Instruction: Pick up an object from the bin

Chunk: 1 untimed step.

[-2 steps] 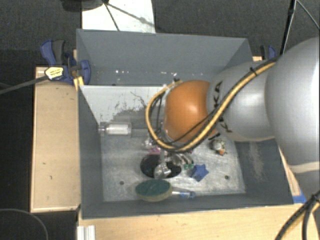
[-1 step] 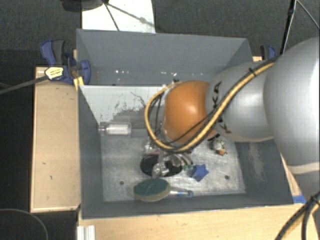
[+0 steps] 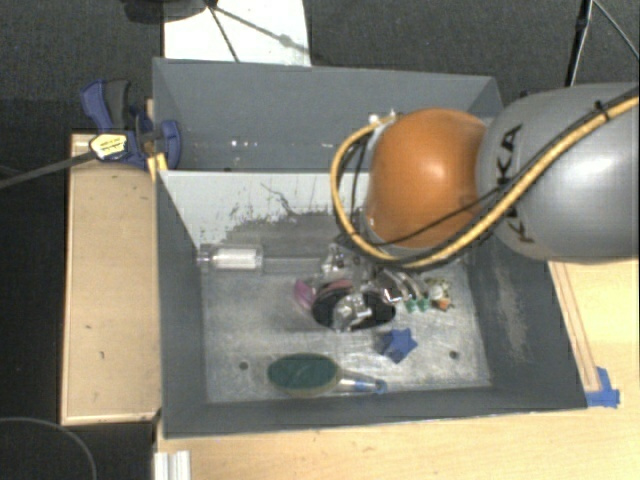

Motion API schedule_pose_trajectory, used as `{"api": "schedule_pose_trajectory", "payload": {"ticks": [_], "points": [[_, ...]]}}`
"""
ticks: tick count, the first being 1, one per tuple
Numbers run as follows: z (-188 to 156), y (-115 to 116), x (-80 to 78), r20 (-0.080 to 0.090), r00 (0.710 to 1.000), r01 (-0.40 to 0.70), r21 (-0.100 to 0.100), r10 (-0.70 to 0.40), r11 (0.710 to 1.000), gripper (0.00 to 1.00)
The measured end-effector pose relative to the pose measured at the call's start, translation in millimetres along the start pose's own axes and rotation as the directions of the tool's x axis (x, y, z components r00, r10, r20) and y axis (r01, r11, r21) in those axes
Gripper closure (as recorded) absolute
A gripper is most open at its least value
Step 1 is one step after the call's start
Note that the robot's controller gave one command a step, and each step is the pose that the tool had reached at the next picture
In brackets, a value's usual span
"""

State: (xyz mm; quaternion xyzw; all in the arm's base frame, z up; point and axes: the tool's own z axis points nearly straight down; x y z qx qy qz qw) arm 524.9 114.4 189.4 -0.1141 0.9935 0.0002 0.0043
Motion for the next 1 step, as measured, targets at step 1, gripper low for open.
{"api": "schedule_pose_trajectory", "payload": {"ticks": [1], "points": [[-54.2, -3.9, -7.7, 0.0, 1.0, 0.009, 0.0, -0.009, 1.0, 1.0]]}}
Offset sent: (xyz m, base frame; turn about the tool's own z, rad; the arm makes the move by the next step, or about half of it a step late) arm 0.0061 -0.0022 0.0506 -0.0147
